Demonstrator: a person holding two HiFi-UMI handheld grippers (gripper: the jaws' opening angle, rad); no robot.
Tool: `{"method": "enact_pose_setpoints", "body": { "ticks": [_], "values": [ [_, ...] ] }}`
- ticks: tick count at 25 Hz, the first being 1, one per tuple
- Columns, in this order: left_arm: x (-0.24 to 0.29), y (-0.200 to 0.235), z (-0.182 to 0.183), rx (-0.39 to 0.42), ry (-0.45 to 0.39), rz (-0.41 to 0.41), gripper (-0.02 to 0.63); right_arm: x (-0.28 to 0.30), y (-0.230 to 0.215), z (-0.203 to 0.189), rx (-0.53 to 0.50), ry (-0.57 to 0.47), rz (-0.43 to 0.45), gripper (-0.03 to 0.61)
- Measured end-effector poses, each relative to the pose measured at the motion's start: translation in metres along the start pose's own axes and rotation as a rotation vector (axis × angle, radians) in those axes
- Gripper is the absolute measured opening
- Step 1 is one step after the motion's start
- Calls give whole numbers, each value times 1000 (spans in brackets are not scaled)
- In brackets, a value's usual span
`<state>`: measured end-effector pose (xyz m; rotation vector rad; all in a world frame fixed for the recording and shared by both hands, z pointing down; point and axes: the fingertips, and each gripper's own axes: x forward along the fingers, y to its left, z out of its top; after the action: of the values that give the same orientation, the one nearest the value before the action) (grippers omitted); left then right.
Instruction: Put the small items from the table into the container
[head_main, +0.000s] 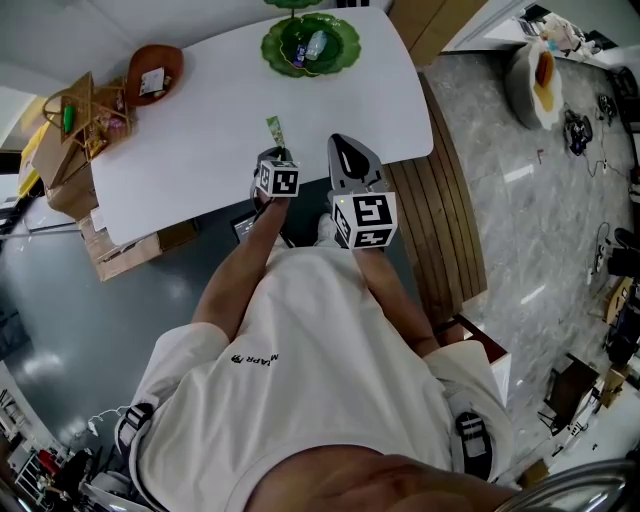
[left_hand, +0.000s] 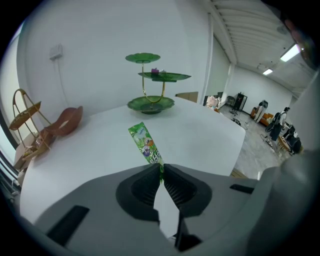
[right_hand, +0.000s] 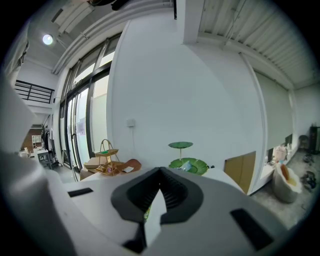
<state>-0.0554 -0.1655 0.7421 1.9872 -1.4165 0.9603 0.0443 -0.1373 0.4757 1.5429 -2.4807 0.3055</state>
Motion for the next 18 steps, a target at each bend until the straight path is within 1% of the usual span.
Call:
{"method": "enact_pose_setpoints", "body": {
  "ticks": [6,12,18],
  "values": [
    [-17,7,24,24,-49,5,29,1,2,8,2,-23,2,6],
    [-27,2,50,78,-100,-6,29,0,3,15,-3,-44,-2,6],
    [-37,-6,80,85,-160,-31,29,-4,-4,22,-5,-59,-19,6]
  ]
}}
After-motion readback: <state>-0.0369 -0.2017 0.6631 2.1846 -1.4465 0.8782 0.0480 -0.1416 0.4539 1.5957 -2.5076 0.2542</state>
